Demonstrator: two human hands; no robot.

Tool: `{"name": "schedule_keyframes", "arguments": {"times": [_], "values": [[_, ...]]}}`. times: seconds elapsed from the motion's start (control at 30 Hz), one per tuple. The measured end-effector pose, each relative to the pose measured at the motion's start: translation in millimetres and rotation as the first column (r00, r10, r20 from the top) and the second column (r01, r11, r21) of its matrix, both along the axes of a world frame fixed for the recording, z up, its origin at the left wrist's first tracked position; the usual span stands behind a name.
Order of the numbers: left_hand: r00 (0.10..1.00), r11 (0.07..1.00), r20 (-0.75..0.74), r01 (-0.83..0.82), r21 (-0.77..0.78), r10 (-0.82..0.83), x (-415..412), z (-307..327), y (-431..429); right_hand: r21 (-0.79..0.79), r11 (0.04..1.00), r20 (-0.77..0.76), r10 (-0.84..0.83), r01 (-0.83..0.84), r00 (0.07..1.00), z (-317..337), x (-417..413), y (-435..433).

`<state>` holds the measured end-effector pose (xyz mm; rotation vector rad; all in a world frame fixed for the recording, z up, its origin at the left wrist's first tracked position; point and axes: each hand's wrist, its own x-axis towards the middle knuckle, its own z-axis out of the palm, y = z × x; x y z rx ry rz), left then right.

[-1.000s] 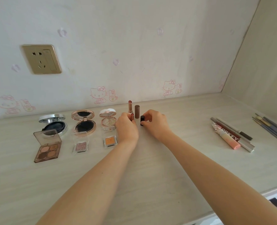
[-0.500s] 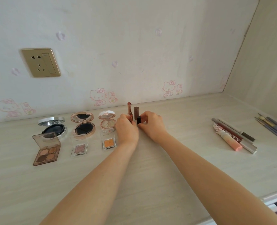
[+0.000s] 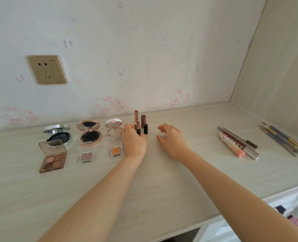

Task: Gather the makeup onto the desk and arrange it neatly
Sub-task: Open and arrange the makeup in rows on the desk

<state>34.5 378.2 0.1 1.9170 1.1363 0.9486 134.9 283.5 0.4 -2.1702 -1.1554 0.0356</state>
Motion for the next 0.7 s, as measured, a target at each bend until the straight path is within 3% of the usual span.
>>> {"name": "schedule_keyframes", "arguments": {"times": [0.23,0.5,0.7], "values": [[0.994,0.988,-0.025,0.11,0.109,-0.108,-25.2,-4.9,-33.0,-0.136,0.988,0.131,-0.056,0.074,0.99,8.2,-11.4,-51.6],[0.962,0.954,-0.122,0.26,0.147,-0.243,-24.2,-7.8,-71.3,-0.154,0.978,0.225,-0.102,0.139,0.969,11.6,-12.6,-119.3],[0.905,0.88,-0.186,0.417,0.225,-0.382,6.3,-5.8,-104.6,-0.128,0.963,0.35,-0.18,0.237,0.919,12.9,3.6,-162.6]]}}
